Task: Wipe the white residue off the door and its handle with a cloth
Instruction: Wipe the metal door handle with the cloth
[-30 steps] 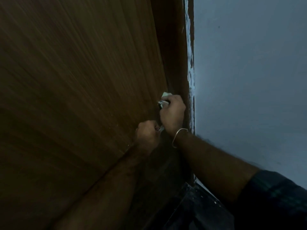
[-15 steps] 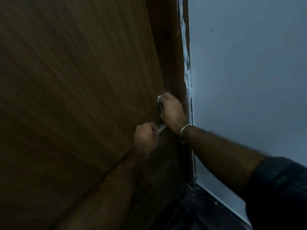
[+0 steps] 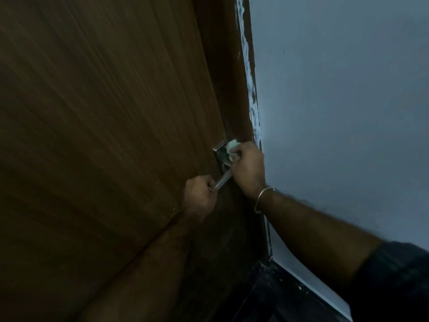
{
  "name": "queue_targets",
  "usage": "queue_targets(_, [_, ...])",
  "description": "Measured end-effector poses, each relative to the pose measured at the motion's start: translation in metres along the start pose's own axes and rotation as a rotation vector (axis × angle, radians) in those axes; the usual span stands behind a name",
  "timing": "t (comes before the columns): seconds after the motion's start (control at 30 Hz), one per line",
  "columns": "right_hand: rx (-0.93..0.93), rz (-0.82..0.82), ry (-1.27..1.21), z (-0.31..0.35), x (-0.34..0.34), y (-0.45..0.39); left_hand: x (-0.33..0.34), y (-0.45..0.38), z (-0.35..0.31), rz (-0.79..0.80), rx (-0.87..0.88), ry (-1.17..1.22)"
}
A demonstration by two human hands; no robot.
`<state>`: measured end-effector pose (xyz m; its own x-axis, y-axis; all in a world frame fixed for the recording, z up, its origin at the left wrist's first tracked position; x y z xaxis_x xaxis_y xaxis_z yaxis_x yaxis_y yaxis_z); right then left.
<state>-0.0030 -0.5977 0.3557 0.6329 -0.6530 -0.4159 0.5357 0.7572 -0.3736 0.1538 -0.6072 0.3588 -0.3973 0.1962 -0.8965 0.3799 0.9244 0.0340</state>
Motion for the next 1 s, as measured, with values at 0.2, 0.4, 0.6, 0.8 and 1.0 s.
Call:
queue_targets(0.2, [0.013,-0.062,-0.069,0.028,0.024,0.012,-0.008,0.002,-0.003,-0.007,0.063,-0.017])
queue_targets(0.4, [-0.034,-0.142,-0.172,0.029,0.010,-0.001,-0.003,-0.006,0.002,-0.027,0.004,0.001])
queue_targets(0.6, [-0.192,0.346,0.277,0.009,0.017,-0.009,-0.001,-0.007,0.006,0.007,-0.004,0.002])
queue_targets(0.8, [-0.405,0.515,0.488,0.030,0.022,-0.001,-0.001,-0.005,0.005,0.016,-0.002,0.023])
queue_targets(1.0, [0.522,0.239,-0.324,-0.092,0.002,0.059,-0.001,-0.006,0.004,0.038,0.015,-0.006])
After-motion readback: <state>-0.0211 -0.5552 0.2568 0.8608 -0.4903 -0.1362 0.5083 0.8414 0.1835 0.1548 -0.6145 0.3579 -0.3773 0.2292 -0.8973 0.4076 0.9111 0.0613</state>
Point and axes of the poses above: each hand's wrist, its own y-axis away from the middle knuckle, its own x-axis out of the palm, z = x × y, the point moved 7 cm from there along -y, towards the middle knuckle, and after that the axes turned 4 degrees about z, right-handed, at the moved point
